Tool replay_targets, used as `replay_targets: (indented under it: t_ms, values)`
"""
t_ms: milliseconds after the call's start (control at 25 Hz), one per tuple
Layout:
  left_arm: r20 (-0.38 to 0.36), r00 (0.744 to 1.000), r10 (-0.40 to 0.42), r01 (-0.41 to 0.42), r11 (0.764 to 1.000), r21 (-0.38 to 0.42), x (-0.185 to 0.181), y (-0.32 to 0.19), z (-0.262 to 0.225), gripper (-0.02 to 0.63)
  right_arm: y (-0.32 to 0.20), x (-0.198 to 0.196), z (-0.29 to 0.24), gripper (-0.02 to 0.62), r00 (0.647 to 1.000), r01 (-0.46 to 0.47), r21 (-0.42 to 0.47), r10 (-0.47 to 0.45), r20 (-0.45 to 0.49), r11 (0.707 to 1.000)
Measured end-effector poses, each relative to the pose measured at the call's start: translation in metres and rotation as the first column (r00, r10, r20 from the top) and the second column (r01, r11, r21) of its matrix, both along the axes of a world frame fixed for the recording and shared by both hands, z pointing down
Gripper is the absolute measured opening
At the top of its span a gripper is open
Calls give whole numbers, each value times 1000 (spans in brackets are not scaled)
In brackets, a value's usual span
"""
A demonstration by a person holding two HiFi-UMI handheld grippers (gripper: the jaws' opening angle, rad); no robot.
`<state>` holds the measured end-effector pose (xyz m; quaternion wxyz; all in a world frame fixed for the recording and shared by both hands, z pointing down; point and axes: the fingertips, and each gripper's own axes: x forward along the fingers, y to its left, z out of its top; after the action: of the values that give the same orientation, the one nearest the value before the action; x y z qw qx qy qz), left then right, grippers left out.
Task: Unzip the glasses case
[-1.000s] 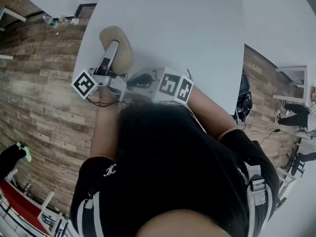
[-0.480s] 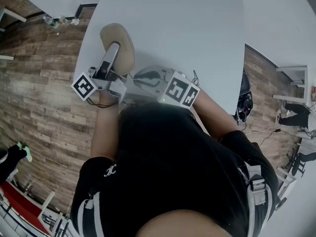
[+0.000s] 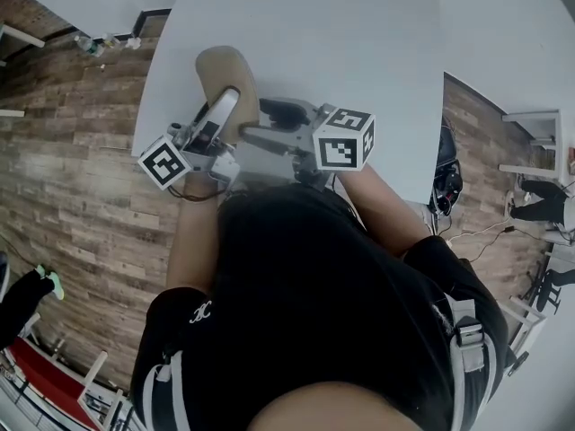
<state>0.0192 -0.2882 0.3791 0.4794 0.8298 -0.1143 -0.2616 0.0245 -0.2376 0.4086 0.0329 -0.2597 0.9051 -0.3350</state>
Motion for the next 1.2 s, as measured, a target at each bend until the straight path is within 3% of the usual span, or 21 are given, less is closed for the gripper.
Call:
replay_targets:
  t_ms: [240,440,560,640,760,840,880,920,960,1000,1040,1120,1160,1200]
  values:
    - [69,998,13,-16,999,37,15,9,-1,311,6,-3,5,278,998,60,-45,-59,20,997]
    - [134,991,18,-33,993,109,17,11,2,311,8,1,9,278,998,68,-19,-68,-16,998]
    - [183,983,-34,12,993,120,17,6,7,325,6,6,12,278,998,55,-31,-56,-14,998]
    - [282,953,-112,70,986,154,17,0,13,364,5,14,16,276,999,32,-54,-32,5,998]
    - [439,876,-201,113,969,219,18,-8,27,383,3,29,27,276,1000,-14,-88,15,5,996]
    - [491,843,-220,135,970,203,15,-13,43,383,-3,44,41,275,995,-80,-94,75,-59,992]
    - [504,838,-208,139,976,170,12,-14,54,383,-7,55,53,276,983,-129,-80,117,-142,988]
    - [513,838,-185,137,982,130,10,-15,65,383,-11,68,69,275,952,-179,-52,160,-260,982]
    - [525,835,-165,136,986,93,8,-14,77,382,-15,82,87,276,897,-219,-13,196,-396,976]
    - [549,820,-160,146,987,69,4,-13,87,379,-17,96,106,276,819,-239,33,220,-530,970]
    - [591,786,-181,180,982,61,-3,-14,98,312,-19,108,124,276,729,-238,76,230,-645,968]
    - [698,668,-257,269,958,96,-18,-18,114,2,-21,123,154,275,571,-198,125,218,-791,972]
    - [733,620,-279,281,952,124,-20,-18,117,2,-21,127,166,275,522,-178,128,204,-828,976]
    - [748,598,-288,270,951,150,-19,-17,117,2,-21,129,176,273,493,-166,120,188,-849,979]
